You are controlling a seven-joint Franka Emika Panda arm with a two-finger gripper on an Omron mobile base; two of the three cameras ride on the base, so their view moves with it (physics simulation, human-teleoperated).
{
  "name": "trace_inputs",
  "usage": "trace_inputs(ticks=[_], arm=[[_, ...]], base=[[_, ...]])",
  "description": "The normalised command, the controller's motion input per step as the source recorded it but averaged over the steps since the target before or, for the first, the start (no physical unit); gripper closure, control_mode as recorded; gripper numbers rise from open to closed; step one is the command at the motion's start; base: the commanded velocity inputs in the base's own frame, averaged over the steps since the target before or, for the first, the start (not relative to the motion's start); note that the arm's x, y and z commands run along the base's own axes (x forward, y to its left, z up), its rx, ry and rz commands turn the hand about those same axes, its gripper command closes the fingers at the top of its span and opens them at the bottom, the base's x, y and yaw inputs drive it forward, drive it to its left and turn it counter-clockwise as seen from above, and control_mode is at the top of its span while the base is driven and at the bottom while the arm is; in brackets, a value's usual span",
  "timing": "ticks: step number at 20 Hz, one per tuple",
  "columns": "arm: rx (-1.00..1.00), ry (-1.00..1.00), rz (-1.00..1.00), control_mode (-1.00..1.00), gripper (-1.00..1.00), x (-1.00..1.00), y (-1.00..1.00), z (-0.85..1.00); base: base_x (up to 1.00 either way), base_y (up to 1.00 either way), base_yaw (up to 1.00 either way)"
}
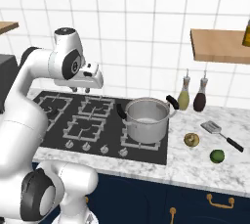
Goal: Put the onion and avocado in the pot. Retrieve the spatula and lightly stir the vegetables in the pot.
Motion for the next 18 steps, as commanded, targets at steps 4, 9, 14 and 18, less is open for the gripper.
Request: trace_inputs(ticks=[4,9,14,18], arm=[[0.00,0.00,0.00,-1.00,-1.00,-0.10,0.00,-0.09],[0.00,0.00,0.00,-1.00,-1.00,-0.25,0.00,-0.14],[0.00,0.00,0.00,1.00,-1.00,0.00,0.00,0.00],[0.00,0.00,0.00,1.00,-1.00,0.00,0.00,0.00]], base=[[0.00,0.00,0.00],[0.00,0.00,0.00],[-0.02,-0.20,0.00],[-0.05,-0.81,0.00]])
